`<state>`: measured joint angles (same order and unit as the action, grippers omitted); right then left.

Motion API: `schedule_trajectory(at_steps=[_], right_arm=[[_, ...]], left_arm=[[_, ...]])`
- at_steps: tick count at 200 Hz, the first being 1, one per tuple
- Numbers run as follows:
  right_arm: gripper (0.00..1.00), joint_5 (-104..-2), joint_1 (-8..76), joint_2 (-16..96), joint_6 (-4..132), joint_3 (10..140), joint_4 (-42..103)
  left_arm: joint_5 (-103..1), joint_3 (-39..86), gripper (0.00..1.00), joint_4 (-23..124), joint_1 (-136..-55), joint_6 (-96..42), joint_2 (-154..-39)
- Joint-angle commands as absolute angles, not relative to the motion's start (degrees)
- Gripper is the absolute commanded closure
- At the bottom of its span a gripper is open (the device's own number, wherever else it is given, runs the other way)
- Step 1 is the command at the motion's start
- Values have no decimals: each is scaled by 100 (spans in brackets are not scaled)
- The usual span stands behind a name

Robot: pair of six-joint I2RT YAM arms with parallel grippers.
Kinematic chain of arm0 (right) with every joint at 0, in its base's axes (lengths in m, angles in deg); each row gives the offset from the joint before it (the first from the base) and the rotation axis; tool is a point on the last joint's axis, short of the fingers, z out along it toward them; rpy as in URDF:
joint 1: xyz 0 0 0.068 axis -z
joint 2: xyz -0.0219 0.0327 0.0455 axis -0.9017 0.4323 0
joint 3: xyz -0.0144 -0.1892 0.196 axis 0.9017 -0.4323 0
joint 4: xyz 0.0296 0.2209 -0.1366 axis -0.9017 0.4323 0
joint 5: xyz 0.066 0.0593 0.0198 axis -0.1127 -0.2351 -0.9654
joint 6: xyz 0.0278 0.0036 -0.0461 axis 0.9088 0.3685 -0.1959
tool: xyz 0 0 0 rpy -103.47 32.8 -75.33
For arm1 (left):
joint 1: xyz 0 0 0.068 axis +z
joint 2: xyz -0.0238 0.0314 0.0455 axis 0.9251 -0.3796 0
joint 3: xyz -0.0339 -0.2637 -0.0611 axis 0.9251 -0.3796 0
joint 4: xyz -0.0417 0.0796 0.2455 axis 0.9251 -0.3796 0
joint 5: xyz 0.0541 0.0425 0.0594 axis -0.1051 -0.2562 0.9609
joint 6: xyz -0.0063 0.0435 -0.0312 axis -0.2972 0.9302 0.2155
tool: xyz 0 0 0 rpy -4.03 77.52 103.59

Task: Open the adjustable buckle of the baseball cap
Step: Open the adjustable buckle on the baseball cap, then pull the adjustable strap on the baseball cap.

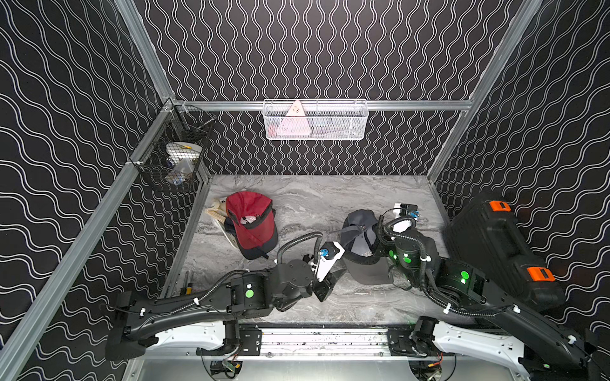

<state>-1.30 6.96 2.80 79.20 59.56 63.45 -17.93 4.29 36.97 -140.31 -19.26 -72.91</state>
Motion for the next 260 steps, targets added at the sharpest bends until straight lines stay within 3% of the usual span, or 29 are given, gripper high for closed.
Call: schedule_trajectory(at_steps=[1,25,118,260], right_arm=[[100,-175,694,300,8167,6040,6484],[100,-357,690,265,8254,6041,6486],[100,-712,690,189,8376,6033,6432],[100,-936,684,250,8377,6022,6203]], left_arm=[[-1238,454,48,4089,-14035,-1645,-7452],[-983,550,42,4278,-14037,-1504,-7732],[-132,505,43,5563,-14016,-870,-8377],[-603,448,47,6025,-13422,-1055,-8730]])
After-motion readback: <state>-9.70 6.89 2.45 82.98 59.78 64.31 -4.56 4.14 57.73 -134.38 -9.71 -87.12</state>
